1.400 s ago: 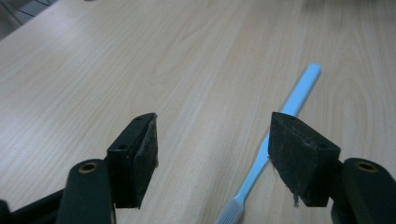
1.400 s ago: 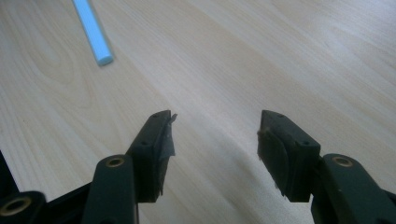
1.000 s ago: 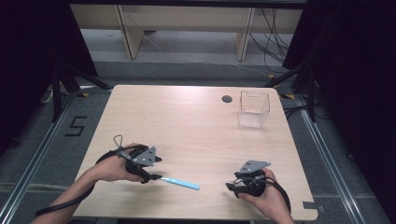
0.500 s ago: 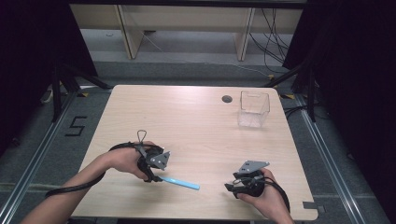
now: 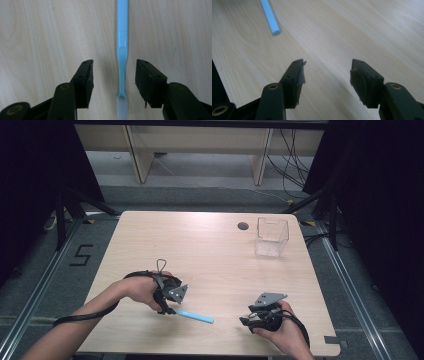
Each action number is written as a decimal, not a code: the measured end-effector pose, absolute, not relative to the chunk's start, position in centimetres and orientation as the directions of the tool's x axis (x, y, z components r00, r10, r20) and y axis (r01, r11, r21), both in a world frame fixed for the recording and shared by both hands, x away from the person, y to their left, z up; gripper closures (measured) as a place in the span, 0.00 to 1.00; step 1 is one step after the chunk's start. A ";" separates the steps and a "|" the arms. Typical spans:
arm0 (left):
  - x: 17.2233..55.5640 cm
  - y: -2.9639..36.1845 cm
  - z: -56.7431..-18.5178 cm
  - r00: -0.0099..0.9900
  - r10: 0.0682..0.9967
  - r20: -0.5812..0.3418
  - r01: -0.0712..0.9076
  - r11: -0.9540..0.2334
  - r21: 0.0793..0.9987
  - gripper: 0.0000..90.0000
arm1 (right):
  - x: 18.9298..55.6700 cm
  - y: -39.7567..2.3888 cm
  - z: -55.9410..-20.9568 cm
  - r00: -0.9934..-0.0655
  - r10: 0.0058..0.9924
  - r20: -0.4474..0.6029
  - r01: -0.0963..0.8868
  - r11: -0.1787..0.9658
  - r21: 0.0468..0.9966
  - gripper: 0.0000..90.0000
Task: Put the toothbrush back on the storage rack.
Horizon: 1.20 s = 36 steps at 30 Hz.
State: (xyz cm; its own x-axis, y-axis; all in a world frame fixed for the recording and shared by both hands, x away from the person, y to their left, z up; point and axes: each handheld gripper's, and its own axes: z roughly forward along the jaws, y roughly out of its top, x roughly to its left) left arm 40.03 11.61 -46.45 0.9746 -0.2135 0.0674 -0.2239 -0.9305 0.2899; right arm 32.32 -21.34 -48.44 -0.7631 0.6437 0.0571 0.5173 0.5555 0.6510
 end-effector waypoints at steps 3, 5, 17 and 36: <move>39.9 11.3 -46.9 0.975 -0.216 0.048 -0.221 -0.936 0.275 0.59 | 32.3 -21.2 -48.4 -0.761 0.646 0.059 0.520 0.553 0.651 0.50; 40.0 11.1 -47.1 0.976 -0.212 0.042 -0.215 -0.938 0.273 0.60 | 32.3 -21.1 -48.4 -0.758 0.649 0.062 0.525 0.550 0.650 0.50; 39.8 9.8 -47.3 0.975 -0.220 0.024 -0.219 -0.943 0.251 0.64 | 32.4 -21.0 -48.4 -0.761 0.646 0.059 0.523 0.558 0.645 0.50; 39.5 7.8 -47.5 0.977 -0.211 -0.004 -0.206 -0.956 0.210 0.70 | 32.4 -21.3 -48.3 -0.769 0.637 0.048 0.509 0.564 0.650 0.50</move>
